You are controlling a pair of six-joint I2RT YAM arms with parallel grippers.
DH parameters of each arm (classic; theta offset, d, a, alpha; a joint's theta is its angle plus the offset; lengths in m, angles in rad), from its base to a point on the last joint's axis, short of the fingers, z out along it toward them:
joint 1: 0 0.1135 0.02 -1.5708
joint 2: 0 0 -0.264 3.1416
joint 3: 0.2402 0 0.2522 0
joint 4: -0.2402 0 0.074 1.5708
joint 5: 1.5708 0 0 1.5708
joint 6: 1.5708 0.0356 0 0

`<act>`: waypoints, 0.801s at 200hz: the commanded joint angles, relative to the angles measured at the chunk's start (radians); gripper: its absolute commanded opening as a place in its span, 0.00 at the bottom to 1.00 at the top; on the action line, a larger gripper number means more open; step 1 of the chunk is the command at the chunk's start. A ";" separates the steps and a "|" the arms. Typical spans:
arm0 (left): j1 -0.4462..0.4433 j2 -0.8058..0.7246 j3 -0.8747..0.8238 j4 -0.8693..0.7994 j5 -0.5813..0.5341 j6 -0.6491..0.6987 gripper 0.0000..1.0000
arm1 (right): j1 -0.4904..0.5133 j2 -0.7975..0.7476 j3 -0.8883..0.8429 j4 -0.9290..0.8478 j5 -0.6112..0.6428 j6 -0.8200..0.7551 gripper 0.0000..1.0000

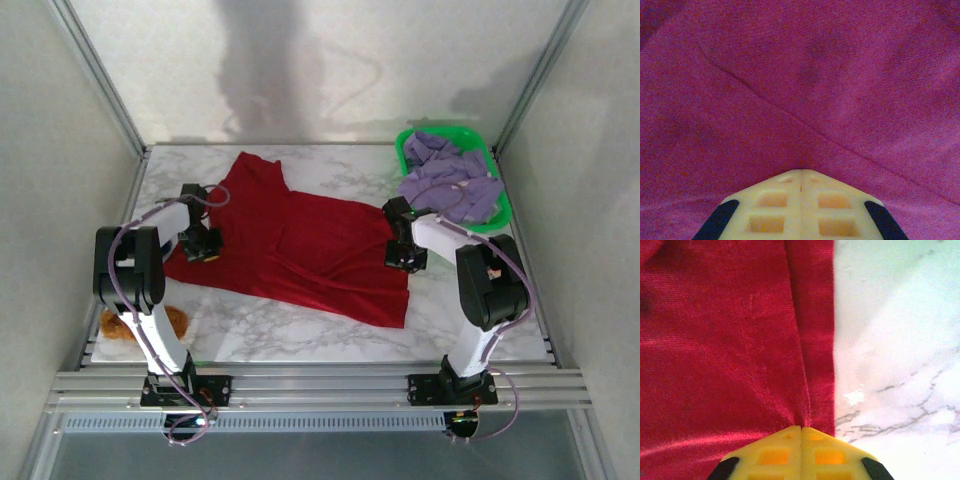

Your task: Fold and stack the t-shirts

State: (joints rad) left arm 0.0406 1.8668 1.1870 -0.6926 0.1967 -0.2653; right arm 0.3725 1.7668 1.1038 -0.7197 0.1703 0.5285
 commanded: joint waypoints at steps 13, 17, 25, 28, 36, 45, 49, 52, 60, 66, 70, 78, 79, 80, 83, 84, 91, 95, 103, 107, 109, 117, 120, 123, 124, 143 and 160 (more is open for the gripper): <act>0.007 0.054 -0.044 -0.010 -0.035 0.012 0.00 | -0.009 -0.028 -0.019 -0.066 0.098 0.049 0.00; 0.007 0.056 -0.045 -0.009 -0.035 0.013 0.00 | -0.009 -0.024 -0.018 -0.070 0.106 0.049 0.00; 0.007 0.058 -0.047 -0.009 -0.038 0.015 0.00 | -0.009 -0.016 -0.015 -0.079 0.120 0.050 0.00; 0.008 0.058 -0.047 -0.008 -0.039 0.015 0.00 | -0.008 -0.014 -0.015 -0.081 0.123 0.050 0.00; 0.008 0.058 -0.049 -0.008 -0.040 0.017 0.00 | -0.009 -0.009 -0.015 -0.083 0.132 0.050 0.00; 0.010 0.058 -0.049 -0.008 -0.041 0.018 0.00 | -0.008 -0.003 -0.016 -0.084 0.137 0.048 0.00; 0.010 0.060 -0.049 -0.007 -0.042 0.018 0.00 | -0.009 0.001 -0.015 -0.084 0.138 0.048 0.00; 0.011 0.060 -0.049 -0.006 -0.043 0.018 0.00 | -0.008 0.004 -0.015 -0.085 0.138 0.048 0.00; 0.012 0.060 -0.049 -0.008 -0.042 0.020 0.00 | -0.009 0.009 -0.013 -0.082 0.133 0.047 0.00; 0.012 0.061 -0.047 -0.008 -0.042 0.020 0.00 | -0.009 0.013 -0.015 -0.080 0.128 0.047 0.00; 0.012 0.061 -0.048 -0.008 -0.041 0.021 0.00 | -0.009 0.015 -0.013 -0.079 0.123 0.045 0.00; 0.012 0.060 -0.049 -0.008 -0.042 0.020 0.00 | -0.007 0.014 -0.012 -0.075 0.109 0.036 0.00; 0.012 0.060 -0.049 -0.008 -0.042 0.020 0.00 | -0.006 0.012 -0.012 -0.075 0.109 0.036 0.00; 0.012 0.060 -0.049 -0.008 -0.042 0.020 0.00 | -0.007 0.012 -0.012 -0.076 0.108 0.036 0.00; 0.012 0.060 -0.049 -0.008 -0.042 0.020 0.00 | -0.007 0.008 -0.011 -0.078 0.105 0.036 0.00; 0.012 0.060 -0.049 -0.008 -0.042 0.020 0.00 | -0.007 0.006 -0.011 -0.078 0.104 0.036 0.00; 0.012 0.060 -0.048 -0.008 -0.040 0.020 0.00 | -0.005 -0.005 -0.009 -0.081 0.096 0.033 0.02; 0.012 0.060 -0.047 -0.009 -0.039 0.020 0.00 | -0.004 -0.013 -0.009 -0.084 0.093 0.034 0.04; 0.012 0.058 -0.047 -0.008 -0.037 0.020 0.00 | -0.003 -0.028 -0.009 -0.092 0.089 0.037 0.07; 0.012 0.058 -0.047 -0.008 -0.036 0.020 0.00 | -0.001 -0.036 -0.009 -0.097 0.088 0.039 0.09; 0.012 0.058 -0.048 -0.008 -0.036 0.020 0.00 | -0.001 -0.041 -0.009 -0.100 0.086 0.039 0.10; 0.012 0.057 -0.047 -0.007 -0.034 0.020 0.00 | -0.001 -0.053 -0.009 -0.114 0.079 0.041 0.17; 0.012 0.057 -0.048 -0.007 -0.034 0.018 0.00 | 0.000 -0.058 -0.007 -0.118 0.078 0.041 0.19; 0.012 0.056 -0.047 -0.007 -0.033 0.019 0.00 | 0.000 -0.063 -0.007 -0.121 0.077 0.042 0.21; 0.012 0.055 -0.047 -0.007 -0.034 0.019 0.00 | 0.001 -0.064 -0.007 -0.122 0.076 0.042 0.22; 0.010 0.053 -0.043 -0.012 -0.030 0.021 0.00 | 0.013 -0.103 -0.004 -0.156 0.071 0.052 0.23; 0.010 0.045 -0.043 -0.013 -0.031 0.023 0.00 | 0.030 -0.141 -0.011 -0.183 0.051 0.075 0.24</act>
State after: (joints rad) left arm 0.0418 1.8668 1.1851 -0.6910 0.1974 -0.2604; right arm 0.3798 1.6924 1.0973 -0.8257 0.2379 0.5667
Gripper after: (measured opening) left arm 0.049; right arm 0.237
